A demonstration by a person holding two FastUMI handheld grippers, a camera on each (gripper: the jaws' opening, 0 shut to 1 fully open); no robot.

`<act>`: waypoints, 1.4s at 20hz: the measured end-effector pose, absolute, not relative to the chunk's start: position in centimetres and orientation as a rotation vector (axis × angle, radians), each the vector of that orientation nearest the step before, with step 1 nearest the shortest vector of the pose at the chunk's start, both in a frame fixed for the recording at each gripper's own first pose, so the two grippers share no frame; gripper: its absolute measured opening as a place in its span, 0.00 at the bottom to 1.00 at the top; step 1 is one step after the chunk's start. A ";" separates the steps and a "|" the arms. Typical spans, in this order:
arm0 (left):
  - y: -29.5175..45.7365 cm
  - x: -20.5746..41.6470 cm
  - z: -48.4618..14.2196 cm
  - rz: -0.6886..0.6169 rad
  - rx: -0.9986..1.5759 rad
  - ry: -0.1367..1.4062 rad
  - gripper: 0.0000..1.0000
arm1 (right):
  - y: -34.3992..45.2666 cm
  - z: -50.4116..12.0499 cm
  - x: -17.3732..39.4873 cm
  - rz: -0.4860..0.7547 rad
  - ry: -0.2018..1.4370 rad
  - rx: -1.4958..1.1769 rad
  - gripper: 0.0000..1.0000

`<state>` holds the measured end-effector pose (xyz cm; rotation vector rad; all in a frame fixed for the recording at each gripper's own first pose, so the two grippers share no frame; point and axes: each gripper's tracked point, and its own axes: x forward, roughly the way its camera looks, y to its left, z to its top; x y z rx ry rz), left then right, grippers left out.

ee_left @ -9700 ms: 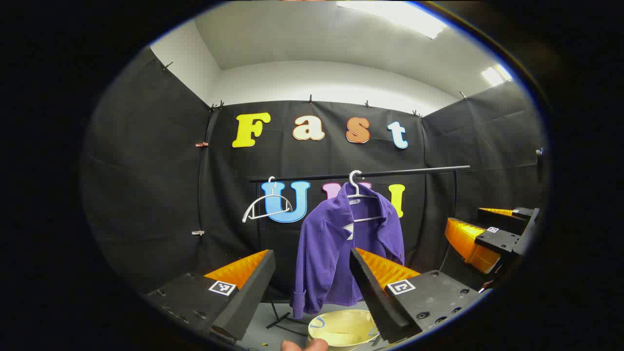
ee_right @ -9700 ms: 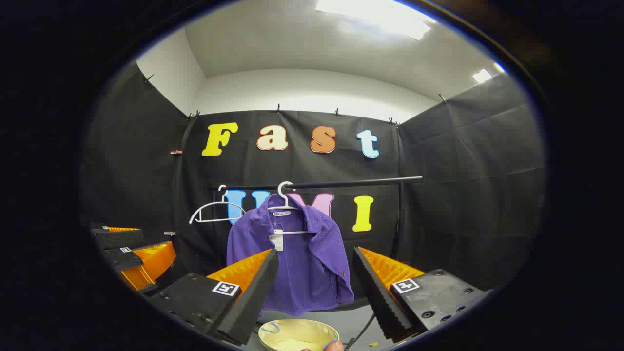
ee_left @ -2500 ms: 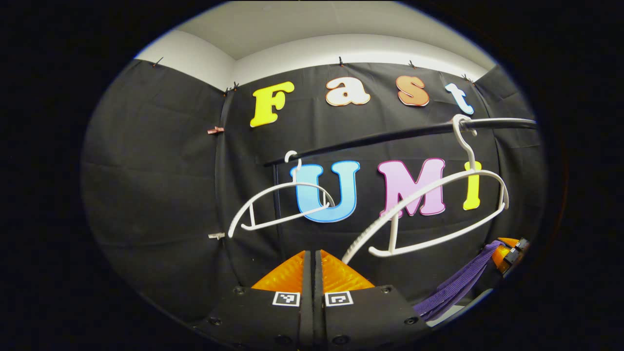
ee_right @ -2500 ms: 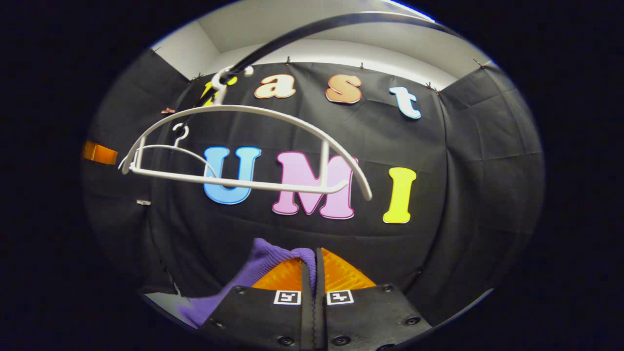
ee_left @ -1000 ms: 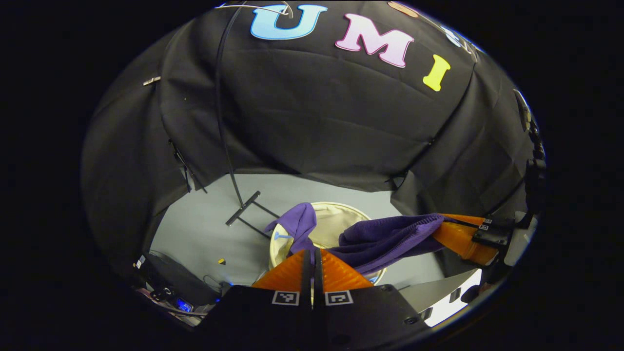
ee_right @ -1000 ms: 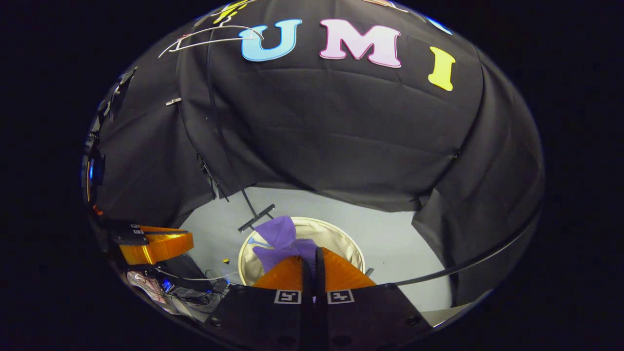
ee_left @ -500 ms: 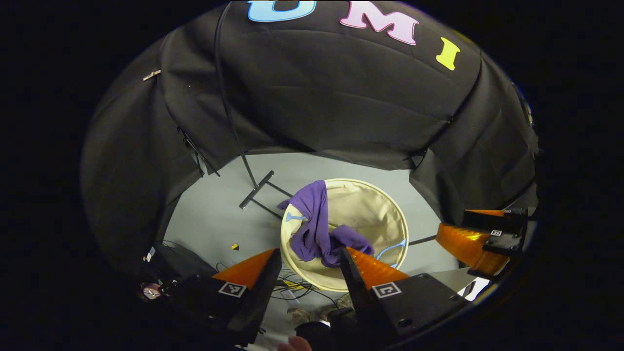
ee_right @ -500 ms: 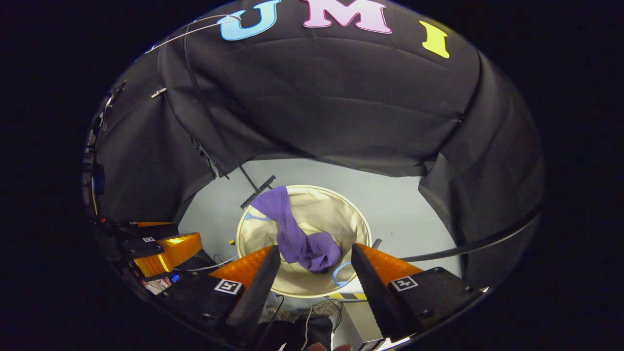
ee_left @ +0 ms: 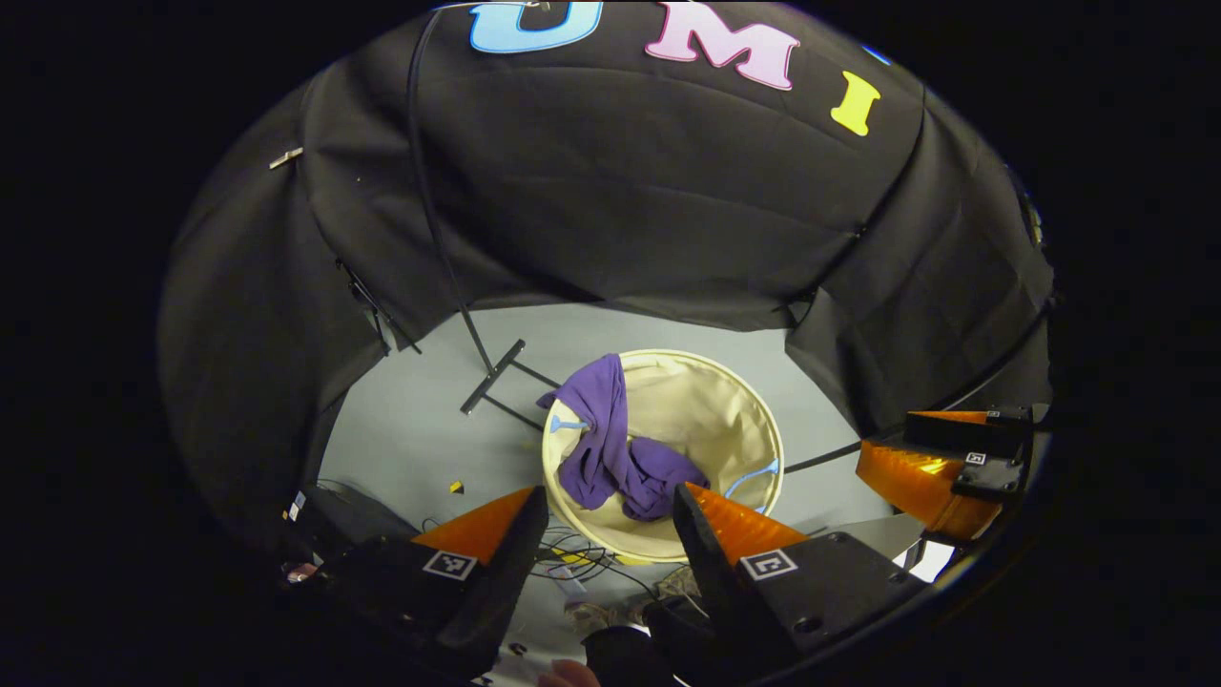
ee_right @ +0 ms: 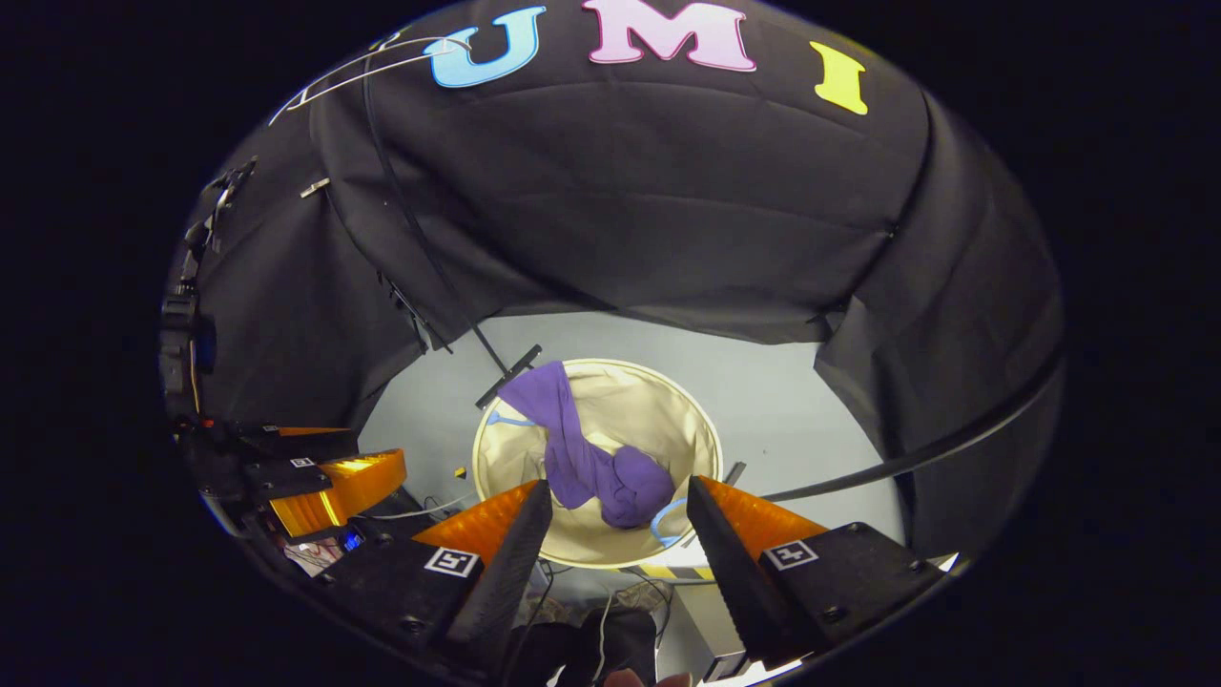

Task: Grasp the clothes on the hanger with both hands and then place them into the laundry hamper below.

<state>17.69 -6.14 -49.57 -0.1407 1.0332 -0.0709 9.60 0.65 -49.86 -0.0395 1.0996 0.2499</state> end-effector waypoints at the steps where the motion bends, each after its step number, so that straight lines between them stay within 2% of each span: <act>1: -6.2 17.3 -49.0 -0.080 -0.138 1.033 0.86 | 0.7 -49.2 9.3 0.246 1.091 -0.035 0.92; 2: -6.3 17.2 -48.5 -0.090 -0.137 1.020 0.99 | 0.6 -48.5 9.1 0.238 1.084 -0.034 0.92; 4: -6.0 16.9 -47.1 -0.093 -0.137 0.991 0.96 | 0.5 -47.0 8.9 0.222 1.063 -0.030 0.92; 9: -5.3 16.3 -42.1 -0.093 -0.130 0.902 0.96 | 0.5 -42.6 8.6 0.184 0.987 -0.029 0.92; 22: -3.2 14.7 -25.1 -0.132 -0.049 0.552 0.95 | 1.0 -23.6 10.5 0.088 0.584 -0.047 0.92; 28: -2.7 13.4 -18.3 -0.118 -0.088 0.438 0.95 | 0.6 -17.5 11.0 0.085 0.462 -0.035 0.93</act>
